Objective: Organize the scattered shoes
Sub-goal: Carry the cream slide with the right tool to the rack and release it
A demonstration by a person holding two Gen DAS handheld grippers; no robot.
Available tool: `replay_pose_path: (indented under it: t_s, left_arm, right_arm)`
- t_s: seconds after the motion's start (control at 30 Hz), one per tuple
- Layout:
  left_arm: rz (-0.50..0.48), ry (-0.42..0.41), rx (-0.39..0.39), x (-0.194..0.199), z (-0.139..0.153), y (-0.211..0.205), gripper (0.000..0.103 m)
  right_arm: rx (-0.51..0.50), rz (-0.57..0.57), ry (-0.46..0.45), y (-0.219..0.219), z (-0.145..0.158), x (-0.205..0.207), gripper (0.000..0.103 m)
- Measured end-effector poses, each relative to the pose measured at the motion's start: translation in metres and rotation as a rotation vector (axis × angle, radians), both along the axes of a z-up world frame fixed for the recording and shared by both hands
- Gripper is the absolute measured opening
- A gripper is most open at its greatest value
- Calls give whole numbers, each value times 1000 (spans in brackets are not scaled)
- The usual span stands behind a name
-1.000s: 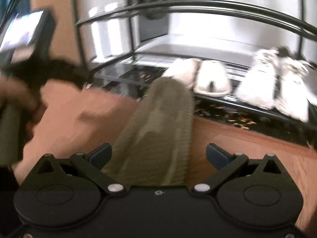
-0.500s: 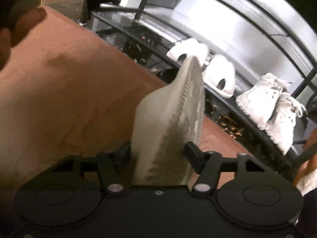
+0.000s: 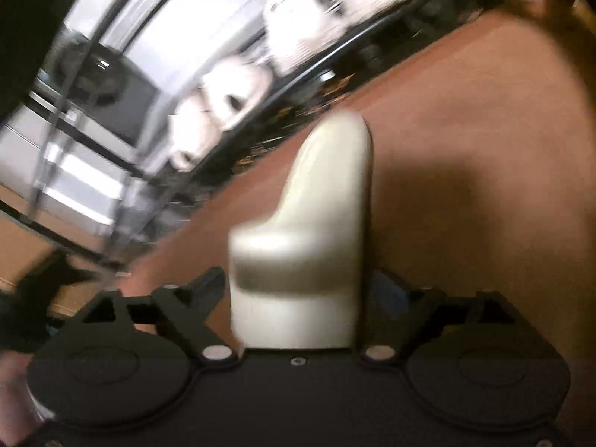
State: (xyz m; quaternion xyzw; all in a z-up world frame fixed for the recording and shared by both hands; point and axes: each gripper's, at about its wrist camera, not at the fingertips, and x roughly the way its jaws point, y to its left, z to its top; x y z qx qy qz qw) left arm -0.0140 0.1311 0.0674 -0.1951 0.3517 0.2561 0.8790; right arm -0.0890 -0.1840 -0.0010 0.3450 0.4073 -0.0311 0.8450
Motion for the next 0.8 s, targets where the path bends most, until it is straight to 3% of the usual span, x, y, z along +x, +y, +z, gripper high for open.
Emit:
replay_pose_path:
  t_s: [0.17, 0.27, 0.53, 0.6, 0.8]
  left_arm:
    - [-10, -12, -11, -1, 0, -2, 102]
    - [-27, -13, 7, 0, 2, -6, 102]
    - [-4, -18, 0, -1, 0, -3, 102]
    - [-8, -9, -3, 1, -2, -3, 102]
    - [-42, -19, 12, 4, -4, -8, 102]
  right_arm:
    - [-102, -40, 31, -1, 9, 3, 102]
    - [-159, 5, 69, 28, 12, 17, 103]
    - [-493, 99, 131, 106, -5, 63, 103]
    - [-574, 165, 106, 117, -5, 67, 103]
    - [-473, 270, 69, 104, -1, 68, 103]
